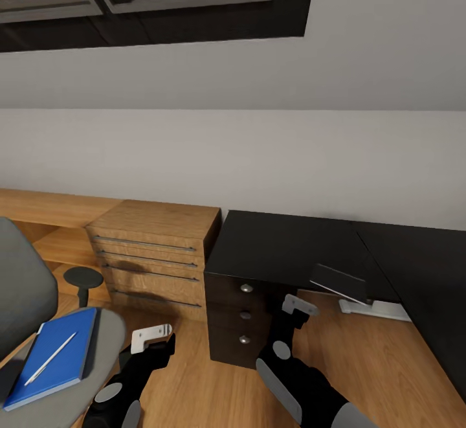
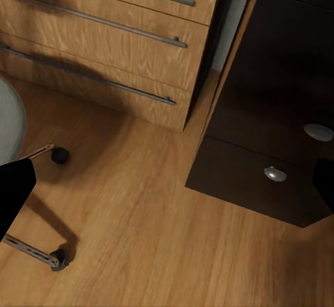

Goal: In the bedroom, organize the workspace by keeping the computer under the desk, ensuring the monitor is on the desk, placing the keyboard on the desk next to the monitor, placing the mouse on the desk next to the keyboard, moving the folder from the swivel chair onto the desk next to the mouse, stacking the notebook on top of the folder with the pen on top of the notebook, and positioning the swivel chair next to the desk.

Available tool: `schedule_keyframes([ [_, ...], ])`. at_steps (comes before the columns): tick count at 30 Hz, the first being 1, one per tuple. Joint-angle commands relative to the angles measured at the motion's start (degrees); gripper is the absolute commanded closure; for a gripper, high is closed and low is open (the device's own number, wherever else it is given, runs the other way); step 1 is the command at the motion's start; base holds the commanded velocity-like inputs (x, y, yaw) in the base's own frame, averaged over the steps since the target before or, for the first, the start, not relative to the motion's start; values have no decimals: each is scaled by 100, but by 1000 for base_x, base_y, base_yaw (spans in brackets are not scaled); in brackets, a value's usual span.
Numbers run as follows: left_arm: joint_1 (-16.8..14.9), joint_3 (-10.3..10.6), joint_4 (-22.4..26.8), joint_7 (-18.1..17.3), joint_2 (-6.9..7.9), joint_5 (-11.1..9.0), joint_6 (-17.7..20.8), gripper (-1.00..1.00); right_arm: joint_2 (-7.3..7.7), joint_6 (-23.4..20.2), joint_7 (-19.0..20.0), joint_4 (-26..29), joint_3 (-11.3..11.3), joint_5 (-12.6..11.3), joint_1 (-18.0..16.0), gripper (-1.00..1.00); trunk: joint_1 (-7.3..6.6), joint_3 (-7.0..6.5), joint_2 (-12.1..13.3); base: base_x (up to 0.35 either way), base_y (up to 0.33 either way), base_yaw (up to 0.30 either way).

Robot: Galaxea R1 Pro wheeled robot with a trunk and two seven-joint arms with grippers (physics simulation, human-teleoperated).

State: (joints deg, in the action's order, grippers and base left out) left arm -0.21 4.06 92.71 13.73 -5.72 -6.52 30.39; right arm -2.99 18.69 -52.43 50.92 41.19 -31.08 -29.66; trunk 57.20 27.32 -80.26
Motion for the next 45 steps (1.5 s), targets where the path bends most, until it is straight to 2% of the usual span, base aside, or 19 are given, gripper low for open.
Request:
schedule_keyframes([
  [1,-1,7,6,51,1,-60,19,-100,6,30,-32,21,21,-44,-6,-100,0,5,-4,0,0,0],
  [8,1,7,2,51,1,-60,19,-100,5,30,-202,45,22,-53,8,-100,0,5,-4,0,0,1],
  [10,0,7,9,51,1,-60,19,-100,-5,37,-369,49,29,-56,16,-100,0,5,-4,0,0,141],
  [26,1,7,9,51,1,-61,19,-100,-9,39,-390,49,36,-56,19,-100,0,5,-4,0,0,270],
  [36,0,7,6,51,1,-66,21,-100,-22,31,-385,43,153,-56,20,-100,0,13,-4,0,0,278],
  [45,1,7,2,51,1,-68,26,-100,-33,30,-371,41,169,-56,21,-100,0,47,-4,0,0,266],
])
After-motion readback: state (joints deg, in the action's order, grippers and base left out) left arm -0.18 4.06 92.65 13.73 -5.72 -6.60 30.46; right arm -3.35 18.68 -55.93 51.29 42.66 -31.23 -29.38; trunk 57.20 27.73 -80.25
